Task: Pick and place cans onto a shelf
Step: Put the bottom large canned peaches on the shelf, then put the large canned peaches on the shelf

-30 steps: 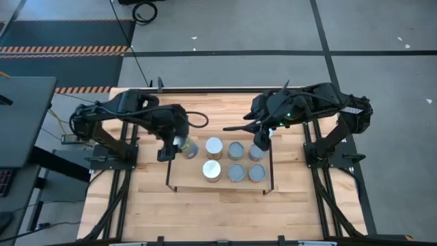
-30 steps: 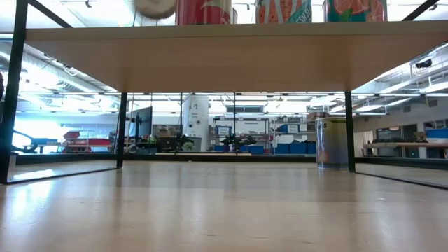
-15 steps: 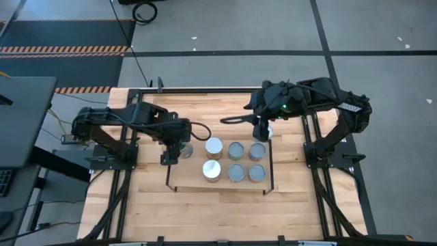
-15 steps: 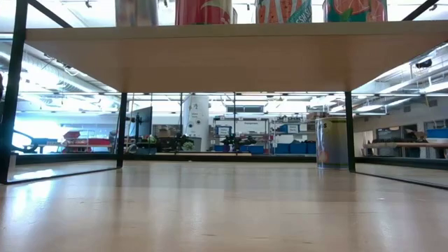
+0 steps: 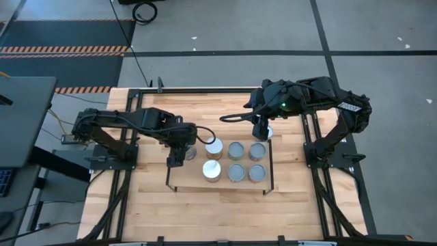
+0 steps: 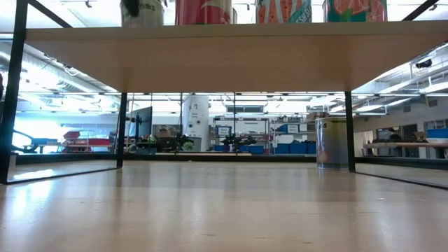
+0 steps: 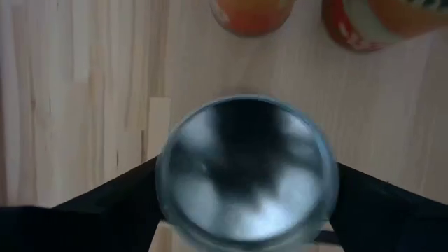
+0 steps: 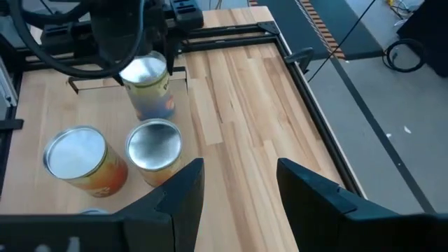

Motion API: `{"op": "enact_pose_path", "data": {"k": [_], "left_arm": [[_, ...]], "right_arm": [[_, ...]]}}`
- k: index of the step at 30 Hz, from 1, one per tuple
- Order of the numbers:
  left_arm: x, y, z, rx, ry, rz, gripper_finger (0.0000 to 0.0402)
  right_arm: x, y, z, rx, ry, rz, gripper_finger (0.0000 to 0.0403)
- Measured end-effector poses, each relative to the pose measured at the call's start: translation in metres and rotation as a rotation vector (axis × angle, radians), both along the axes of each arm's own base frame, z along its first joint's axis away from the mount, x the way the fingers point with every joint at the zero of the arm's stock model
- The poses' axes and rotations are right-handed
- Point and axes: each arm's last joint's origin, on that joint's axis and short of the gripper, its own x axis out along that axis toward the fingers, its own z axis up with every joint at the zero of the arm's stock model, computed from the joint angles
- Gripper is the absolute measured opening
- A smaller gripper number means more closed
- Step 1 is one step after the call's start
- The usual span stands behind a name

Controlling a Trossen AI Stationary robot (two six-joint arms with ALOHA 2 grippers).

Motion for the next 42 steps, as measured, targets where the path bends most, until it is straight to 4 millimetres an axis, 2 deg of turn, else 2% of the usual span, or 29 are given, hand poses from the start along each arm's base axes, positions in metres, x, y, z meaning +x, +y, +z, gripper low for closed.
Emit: {"op": "enact_pose_path", "data": {"k": [21, 42], "left_arm": [[0.008, 0.000, 0.003, 0.018, -0.079, -0.071, 0.0357], [0.011, 0.001, 0.004, 0.039, -0.124, -0.059, 0.0357]], "right_arm": [[0.000, 0.000, 0.000, 0.012, -0.003, -0.009, 0.0188], [0.000, 0.000, 0.000, 0.046, -0.012, -0.033, 0.0188]]}}
